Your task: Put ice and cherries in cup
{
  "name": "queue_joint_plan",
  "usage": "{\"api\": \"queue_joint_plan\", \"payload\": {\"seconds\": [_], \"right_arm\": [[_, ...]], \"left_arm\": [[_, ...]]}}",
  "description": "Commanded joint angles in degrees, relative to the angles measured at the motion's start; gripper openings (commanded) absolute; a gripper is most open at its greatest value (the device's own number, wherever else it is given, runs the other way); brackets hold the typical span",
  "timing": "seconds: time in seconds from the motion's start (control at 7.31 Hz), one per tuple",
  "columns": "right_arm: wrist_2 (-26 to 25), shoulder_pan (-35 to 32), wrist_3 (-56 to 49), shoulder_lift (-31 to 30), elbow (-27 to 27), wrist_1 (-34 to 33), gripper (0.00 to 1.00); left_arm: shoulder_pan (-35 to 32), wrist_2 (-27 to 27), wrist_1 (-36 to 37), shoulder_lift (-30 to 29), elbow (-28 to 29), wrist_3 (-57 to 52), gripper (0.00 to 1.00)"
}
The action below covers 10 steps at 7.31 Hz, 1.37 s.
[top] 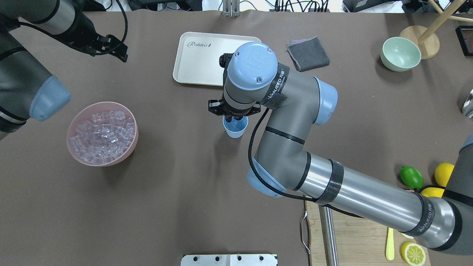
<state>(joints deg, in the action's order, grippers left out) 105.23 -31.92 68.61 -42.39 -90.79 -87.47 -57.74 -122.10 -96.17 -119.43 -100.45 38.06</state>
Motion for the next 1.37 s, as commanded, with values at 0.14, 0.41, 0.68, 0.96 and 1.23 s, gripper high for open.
{"api": "queue_joint_plan", "payload": {"seconds": [0.14,0.41,0.68,0.96,1.23], "right_arm": [[-1.1,-0.8,-0.8,-2.4,-2.3,-0.1,0.99],[6.2,-11.3,-4.8,-3.3,-2.4,-0.2,0.99],[25.1,-30.2,-27.4,-11.6,-1.9,-0.2,0.99],[35.9,-45.1,-55.4,-21.1,4.3,-0.9,0.99],[35.9,-54.7,-76.9,-26.2,10.8,-0.9,0.99]], "left_arm": [[-0.1,0.0,0.0,0.2,0.1,-0.2,0.97],[-3.9,-0.2,2.0,1.0,0.2,-2.4,0.97],[-12.7,-0.4,7.2,2.4,4.4,-19.7,0.97],[-21.1,-0.7,7.8,4.2,10.6,-35.9,0.97],[-28.1,-5.1,7.3,6.8,16.8,-47.0,0.97]]}}
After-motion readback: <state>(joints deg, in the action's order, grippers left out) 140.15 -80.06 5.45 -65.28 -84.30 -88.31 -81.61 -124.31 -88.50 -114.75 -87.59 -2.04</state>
